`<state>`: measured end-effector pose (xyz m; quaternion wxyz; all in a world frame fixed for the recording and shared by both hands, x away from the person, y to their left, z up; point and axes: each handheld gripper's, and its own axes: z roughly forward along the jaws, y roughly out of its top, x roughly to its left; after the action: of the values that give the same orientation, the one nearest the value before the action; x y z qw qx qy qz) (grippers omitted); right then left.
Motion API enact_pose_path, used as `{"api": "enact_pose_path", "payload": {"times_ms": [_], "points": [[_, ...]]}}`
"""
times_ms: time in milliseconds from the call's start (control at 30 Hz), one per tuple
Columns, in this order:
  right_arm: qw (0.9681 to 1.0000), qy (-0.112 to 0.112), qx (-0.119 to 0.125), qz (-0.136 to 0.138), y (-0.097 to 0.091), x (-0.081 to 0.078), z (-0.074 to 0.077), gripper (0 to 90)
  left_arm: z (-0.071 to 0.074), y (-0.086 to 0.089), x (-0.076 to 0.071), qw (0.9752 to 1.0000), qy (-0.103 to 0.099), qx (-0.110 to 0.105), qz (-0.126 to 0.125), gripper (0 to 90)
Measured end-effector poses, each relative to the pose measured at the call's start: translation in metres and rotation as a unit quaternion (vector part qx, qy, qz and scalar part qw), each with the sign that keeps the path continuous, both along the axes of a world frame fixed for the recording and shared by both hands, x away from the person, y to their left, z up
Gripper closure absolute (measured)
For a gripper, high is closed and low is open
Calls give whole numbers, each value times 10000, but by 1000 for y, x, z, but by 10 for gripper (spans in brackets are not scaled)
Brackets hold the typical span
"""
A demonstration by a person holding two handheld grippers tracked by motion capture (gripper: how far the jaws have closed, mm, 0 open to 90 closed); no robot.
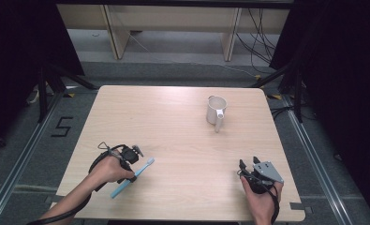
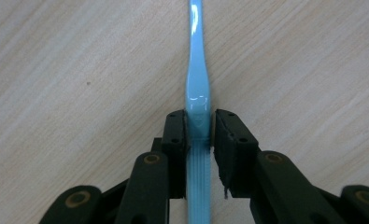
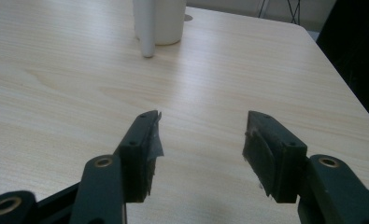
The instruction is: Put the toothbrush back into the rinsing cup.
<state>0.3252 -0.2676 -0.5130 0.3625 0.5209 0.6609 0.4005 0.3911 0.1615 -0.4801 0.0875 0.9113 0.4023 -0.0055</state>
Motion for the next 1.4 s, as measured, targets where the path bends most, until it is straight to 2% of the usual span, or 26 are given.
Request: {"api": "enact_pose_path", "payload": {"times_ms": [167, 200, 233, 267, 300, 367, 467, 500, 567, 600, 700, 767, 833, 867, 900, 1000, 1167, 1200, 1233, 1300, 1400], "points": [[10000, 14, 18, -48, 1, 0, 0, 459, 0, -2, 0, 9998, -46, 121, -153, 753], [10000, 39, 62, -67, 1, -1, 0, 459, 0, -2, 1, 9993, -92, 200, -314, 755], [10000, 18, 80, -56, 2, 0, 0, 458, 0, -4, -1, 9995, -68, 214, -237, 760], [9999, 57, 71, -74, 2, -1, 0, 458, 0, -5, 0, 9988, -121, 293, -367, 764], [10000, 1, -9, 3, 0, 0, 0, 457, 0, -6, -1, 9987, -148, 311, -365, 765], [10000, -4, 17, 28, 0, 1, 0, 457, 1, -7, -1, 9982, -130, 405, -412, 768], [10000, -1, 5, -21, 0, 0, 0, 457, 2, -8, -2, 9981, -148, 431, -418, 770], [10000, -18, -84, 14, 0, 1, 0, 458, 2, -8, -2, 9979, -177, 444, -432, 772], [10000, -10, -66, 2, 0, 1, 0, 458, 1, -8, -3, 9979, -191, 440, -431, 774], [9997, -74, -230, 42, -1, 2, 0, 459, 2, -9, -3, 9976, -194, 455, -479, 774], [10000, 20, -55, 45, 1, 1, 0, 459, 1, -8, -2, 9973, -205, 418, -564, 777], [9997, -87, -208, 27, -1, 2, 0, 459, 1, -7, -2, 9972, -219, 387, -600, 778], [9997, -72, -230, 41, -1, 2, 0, 459, 1, -6, -3, 9976, -223, 344, -563, 778], [9997, -72, -230, 41, -1, 2, 0, 459, 1, -6, -3, 9976, -223, 344, -563, 778], [10000, 56, -51, -36, 2, 0, 0, 460, 1, -5, -3, 9977, -209, 313, -569, 778], [9999, 83, -53, -29, 3, 0, 0, 461, 1, -3, -4, 9976, -270, 247, -584, 778], [10000, 63, -53, -52, 2, 0, 0, 461, 2, -1, -4, 9979, -254, 177, -563, 779], [9998, -39, -212, 4, 0, 2, 0, 460, 3, 0, -4, 9979, -296, 131, -559, 779], [10000, 57, -45, -63, 2, 0, 0, 461, 5, 1, -4, 9977, -328, 139, -575, 778], [9999, 7, -146, -18, 1, 1, 0, 460, 8, 2, -4, 9977, -354, 122, -573, 779], [10000, 47, -66, -53, 2, 0, 0, 461, 10, 2, -4, 9975, -429, 60, -558, 779]]}}
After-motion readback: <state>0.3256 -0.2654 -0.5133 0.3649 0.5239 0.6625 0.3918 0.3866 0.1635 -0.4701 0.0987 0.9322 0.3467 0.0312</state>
